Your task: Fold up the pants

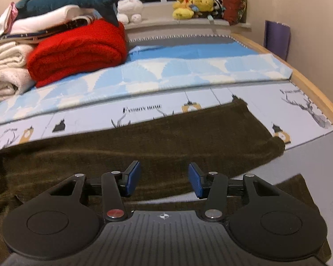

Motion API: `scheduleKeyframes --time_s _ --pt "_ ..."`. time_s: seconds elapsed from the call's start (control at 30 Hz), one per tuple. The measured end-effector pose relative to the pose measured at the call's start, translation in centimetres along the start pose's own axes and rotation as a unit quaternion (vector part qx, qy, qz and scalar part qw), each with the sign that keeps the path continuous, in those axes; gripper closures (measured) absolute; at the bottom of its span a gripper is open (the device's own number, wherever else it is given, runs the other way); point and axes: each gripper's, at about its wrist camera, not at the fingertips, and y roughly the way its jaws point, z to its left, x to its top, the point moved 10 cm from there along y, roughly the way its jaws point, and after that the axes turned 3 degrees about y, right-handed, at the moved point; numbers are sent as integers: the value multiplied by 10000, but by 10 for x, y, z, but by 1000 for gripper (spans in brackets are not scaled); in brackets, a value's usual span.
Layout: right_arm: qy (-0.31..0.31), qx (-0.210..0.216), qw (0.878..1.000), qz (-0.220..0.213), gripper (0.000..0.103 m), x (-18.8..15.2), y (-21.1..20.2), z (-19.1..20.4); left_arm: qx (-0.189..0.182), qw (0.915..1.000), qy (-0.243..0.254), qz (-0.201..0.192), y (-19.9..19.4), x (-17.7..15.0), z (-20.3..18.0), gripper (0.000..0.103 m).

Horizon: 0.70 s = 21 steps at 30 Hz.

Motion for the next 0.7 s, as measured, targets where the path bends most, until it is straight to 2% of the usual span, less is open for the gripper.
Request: scheduleKeyframes --time_s 0.1,0.2,0.3,0.37,0.4,0.43,0.47,0.5,0.57,0.7 --pt "12 -30 9999 166 56 -10 0 1 -112 9997 209 -76 -55 -12 -32 100" --pt "17 -67 9997 221 56 -18 -5 3 -408 9992 31 46 -100 -41 -60 101" --pt "-22 -103 9997 200 56 -22 -9 3 -856 9952 108 456 -118 -85 -90 100" --pt "-7 -155 9996 216 56 -24 -11 0 -885 9940 143 620 -123 -104 -95 99" --pt "44 -166 9996 221 56 -24 -11 -2 -819 9949 -95 580 -126 -106 -88 95" --pt "126 -173 9995 222 56 -24 -11 -5 -810 9938 -582 500 -130 -106 -74 80" --pt "250 -170 9993 230 56 -24 -11 -8 -919 9874 -1201 458 -133 -108 -59 69" --pt "358 -154 9989 249 56 -24 -11 -11 -1068 9763 -1824 465 -133 -113 -45 56" --pt "579 -114 9978 296 56 -25 -9 -17 -1318 9448 -2907 745 -124 -132 -24 55" --pt "916 -51 9953 323 56 -25 -4 -20 -1237 8962 -3900 1713 -93 -174 -9 54"
